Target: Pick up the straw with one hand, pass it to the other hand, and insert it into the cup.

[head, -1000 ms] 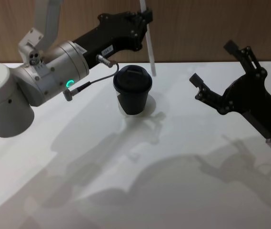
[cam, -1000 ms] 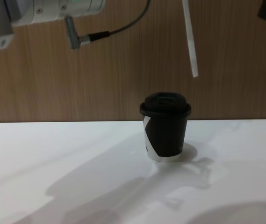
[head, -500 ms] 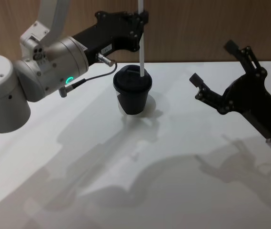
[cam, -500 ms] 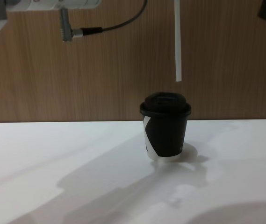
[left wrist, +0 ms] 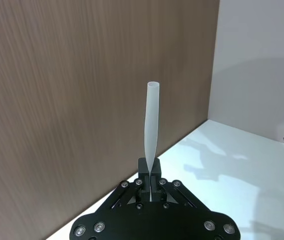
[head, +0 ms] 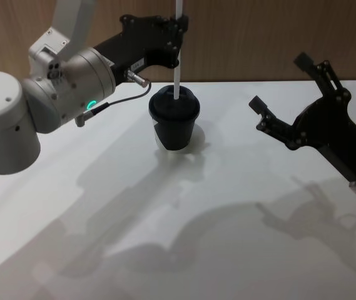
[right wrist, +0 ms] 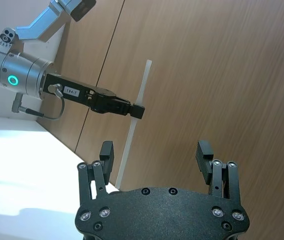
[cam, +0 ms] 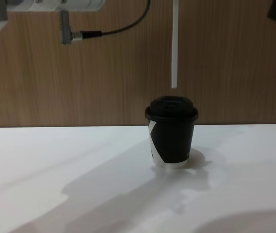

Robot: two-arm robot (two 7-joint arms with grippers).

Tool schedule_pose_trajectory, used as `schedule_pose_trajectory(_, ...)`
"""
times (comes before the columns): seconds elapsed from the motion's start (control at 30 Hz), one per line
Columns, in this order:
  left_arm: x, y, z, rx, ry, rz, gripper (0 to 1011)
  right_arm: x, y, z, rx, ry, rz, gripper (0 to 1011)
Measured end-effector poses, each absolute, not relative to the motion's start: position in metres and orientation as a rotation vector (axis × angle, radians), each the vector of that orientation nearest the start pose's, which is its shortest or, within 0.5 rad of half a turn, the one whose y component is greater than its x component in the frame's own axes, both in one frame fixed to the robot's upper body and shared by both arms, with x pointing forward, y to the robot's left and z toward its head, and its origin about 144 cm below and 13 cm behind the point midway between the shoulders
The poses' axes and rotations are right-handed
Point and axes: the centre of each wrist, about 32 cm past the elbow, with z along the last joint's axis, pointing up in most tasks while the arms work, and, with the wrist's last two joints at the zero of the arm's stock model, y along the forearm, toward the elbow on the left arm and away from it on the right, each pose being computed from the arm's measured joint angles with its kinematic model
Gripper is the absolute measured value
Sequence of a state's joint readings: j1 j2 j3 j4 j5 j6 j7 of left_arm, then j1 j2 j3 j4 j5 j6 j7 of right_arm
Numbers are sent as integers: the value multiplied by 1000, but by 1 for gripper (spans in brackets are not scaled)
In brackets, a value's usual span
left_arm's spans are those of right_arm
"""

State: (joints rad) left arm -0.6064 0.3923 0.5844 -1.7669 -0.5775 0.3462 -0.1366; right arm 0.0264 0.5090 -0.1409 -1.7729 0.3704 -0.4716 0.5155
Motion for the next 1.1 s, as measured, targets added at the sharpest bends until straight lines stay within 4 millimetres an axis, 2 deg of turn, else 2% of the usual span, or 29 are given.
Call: schedule_pose_trajectory(1.1, 529, 145, 1338, -11, -155, 841, 18, 456, -302, 1227, 253, -586, -782, 1001)
